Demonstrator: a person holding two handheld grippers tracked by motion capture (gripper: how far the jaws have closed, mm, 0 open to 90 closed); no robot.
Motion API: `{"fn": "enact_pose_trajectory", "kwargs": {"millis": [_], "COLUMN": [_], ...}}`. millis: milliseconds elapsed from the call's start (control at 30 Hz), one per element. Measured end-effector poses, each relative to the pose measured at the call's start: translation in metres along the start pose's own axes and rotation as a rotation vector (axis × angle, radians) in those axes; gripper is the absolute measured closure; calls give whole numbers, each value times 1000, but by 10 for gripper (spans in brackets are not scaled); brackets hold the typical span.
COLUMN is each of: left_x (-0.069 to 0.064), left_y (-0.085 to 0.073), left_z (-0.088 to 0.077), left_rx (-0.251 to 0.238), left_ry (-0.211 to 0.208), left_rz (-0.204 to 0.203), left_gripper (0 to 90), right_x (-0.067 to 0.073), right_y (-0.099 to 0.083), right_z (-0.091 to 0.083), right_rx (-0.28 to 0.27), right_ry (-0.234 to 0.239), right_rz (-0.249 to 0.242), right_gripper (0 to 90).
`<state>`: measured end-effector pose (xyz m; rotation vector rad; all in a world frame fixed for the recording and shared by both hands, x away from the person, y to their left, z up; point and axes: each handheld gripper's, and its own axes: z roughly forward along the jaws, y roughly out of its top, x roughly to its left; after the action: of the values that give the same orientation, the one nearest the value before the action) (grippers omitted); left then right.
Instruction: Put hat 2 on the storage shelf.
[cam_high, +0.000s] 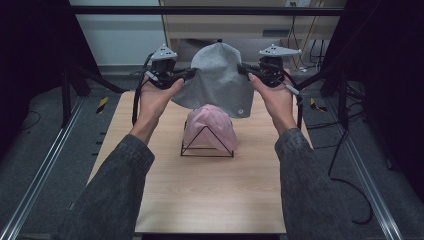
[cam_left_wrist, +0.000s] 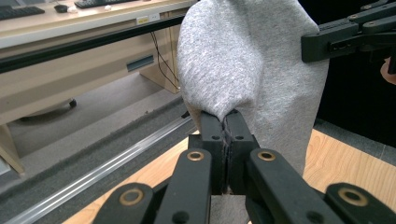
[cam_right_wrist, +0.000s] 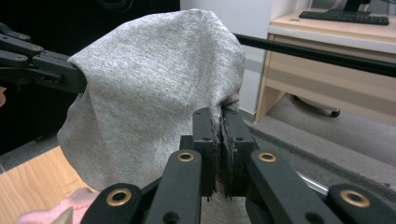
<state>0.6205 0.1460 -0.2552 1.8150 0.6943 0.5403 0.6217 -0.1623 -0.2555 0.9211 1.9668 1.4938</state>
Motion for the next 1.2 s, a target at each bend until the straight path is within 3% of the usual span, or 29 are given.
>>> {"fn": "enact_pose_trajectory", "kwargs": {"millis": [233,467,567,767,1200], "left_x": [12,24,24,21,19], "left_y": [-13,-6,-10,-29,-77], "left_z": [1,-4,-3,-2,-1], "left_rx": [-3,-56,-41,-1,40], "left_ry": [14,20,9,13,13], "left_rz": [-35,-48,-41,-27,-66], "left_gripper": [887,887,886,886,887], "right_x": [3,0,0,4,19], "right_y": [-6,2,2,-13,-48], "right_z": [8,11,12,17,24], "right_rx": [12,-19,-24,13,61], "right_ry": [8,15,18,35,79], "right_rz": [3,14,15,-4,-2], "right_gripper": [859,860,860,860,860]}}
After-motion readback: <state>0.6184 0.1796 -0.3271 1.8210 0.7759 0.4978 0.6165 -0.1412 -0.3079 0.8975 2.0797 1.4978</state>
